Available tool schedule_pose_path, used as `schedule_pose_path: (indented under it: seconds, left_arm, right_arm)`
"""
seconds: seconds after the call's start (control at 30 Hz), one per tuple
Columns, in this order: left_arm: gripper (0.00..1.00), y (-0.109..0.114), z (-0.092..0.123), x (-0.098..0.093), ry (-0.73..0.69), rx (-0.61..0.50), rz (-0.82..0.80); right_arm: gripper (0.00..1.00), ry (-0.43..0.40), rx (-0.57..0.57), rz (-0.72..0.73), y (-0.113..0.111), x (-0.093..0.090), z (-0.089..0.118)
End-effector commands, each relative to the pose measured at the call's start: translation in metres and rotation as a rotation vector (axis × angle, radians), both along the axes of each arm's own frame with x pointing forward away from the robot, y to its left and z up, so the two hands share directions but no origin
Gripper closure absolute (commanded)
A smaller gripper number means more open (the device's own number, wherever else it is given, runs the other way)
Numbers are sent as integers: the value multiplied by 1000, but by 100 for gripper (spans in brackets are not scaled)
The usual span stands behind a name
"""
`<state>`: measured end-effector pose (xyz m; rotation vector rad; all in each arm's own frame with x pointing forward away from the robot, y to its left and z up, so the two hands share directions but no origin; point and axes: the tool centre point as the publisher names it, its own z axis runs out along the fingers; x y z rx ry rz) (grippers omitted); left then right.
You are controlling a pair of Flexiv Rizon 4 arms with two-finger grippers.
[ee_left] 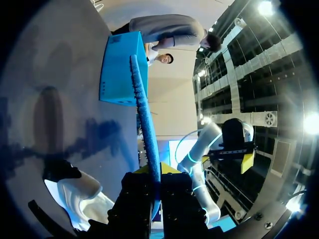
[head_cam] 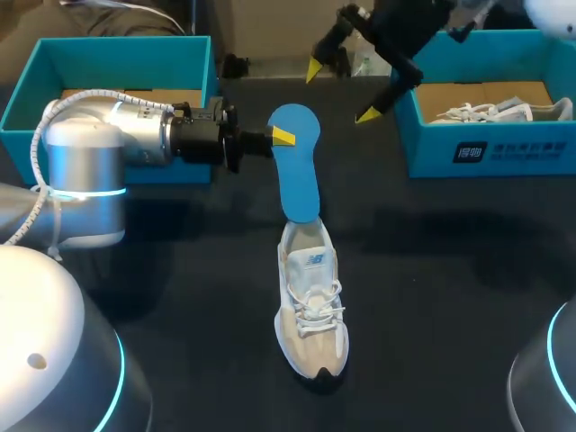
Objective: Take the shoe out of the shoebox, open the shoe tongue, remove and reinsert the insole, then place the shoe into the shoebox
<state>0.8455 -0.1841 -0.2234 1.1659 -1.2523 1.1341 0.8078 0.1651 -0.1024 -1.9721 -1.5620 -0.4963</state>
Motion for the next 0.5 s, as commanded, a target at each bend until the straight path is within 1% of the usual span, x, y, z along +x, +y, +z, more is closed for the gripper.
schedule_pose_path:
  seconds: [0.03,0.3,0.5]
  left_arm:
    - [100,0,0,-1,0,1,2]
    - [100,0,0,-1,0,1,2]
    - [100,0,0,-1,0,1,2]
  right_arm:
    - [0,-108,441,-60,-2,0,-12]
    - [0,-113,493,-63,-6,4,-21]
    - [0,-144,524,-66,-4,3,-30]
